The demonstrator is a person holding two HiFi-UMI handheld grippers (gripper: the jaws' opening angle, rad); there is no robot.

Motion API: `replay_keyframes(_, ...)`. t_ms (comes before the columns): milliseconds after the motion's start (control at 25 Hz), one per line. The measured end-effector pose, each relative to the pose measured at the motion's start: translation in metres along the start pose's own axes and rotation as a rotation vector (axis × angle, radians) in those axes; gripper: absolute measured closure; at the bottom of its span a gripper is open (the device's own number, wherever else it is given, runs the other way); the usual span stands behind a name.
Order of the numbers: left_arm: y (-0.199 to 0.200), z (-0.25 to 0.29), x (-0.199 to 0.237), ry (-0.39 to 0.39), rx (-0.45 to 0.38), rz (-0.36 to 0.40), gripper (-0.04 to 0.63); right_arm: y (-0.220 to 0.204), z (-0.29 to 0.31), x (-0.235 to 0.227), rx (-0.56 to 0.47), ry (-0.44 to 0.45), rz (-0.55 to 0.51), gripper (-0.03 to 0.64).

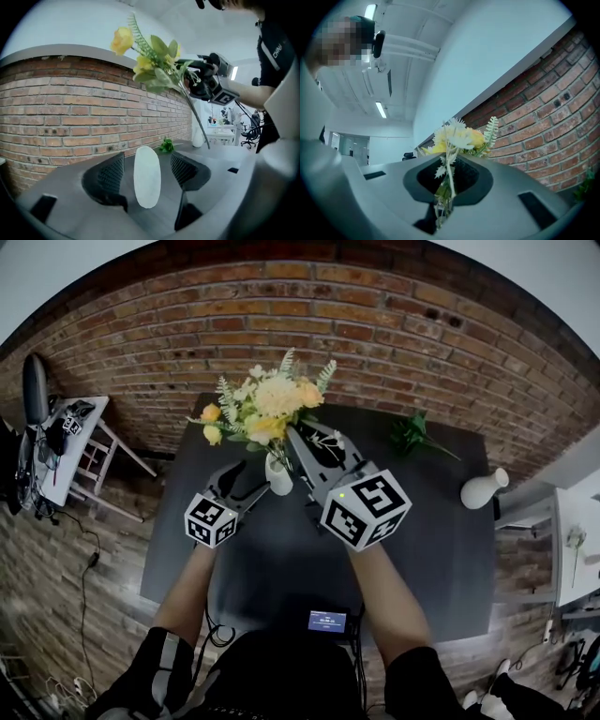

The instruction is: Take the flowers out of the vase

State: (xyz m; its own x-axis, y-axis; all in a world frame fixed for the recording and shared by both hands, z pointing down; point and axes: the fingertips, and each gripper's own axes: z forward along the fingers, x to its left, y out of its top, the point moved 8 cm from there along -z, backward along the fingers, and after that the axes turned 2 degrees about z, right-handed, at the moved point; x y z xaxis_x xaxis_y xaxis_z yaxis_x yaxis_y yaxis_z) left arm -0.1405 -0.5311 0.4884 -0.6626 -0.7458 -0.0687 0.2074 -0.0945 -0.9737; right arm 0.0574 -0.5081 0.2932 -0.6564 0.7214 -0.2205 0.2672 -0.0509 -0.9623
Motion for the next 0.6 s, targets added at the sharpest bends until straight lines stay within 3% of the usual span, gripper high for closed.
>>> replay_keyframes(120,0.018,-0.012,-0.018,-0.043,-0.064,-0.05,0.298,-0.009,-0.009,-0.001,0.018,-0.004,0.012,0.583)
replay_keyframes(360,0.057,-0.025,-0.075,-0.298,-0.23,-0.301,0.298,-0.015,-0.023,0.006,0.011,0.005,0.024,0.584)
replay_keyframes(600,0.077,-0.01,-0.096,-0.29,-0.195,-0.318,0.299,-0.016,-0.03,0.02,0.0,0.034,0.033,0.586)
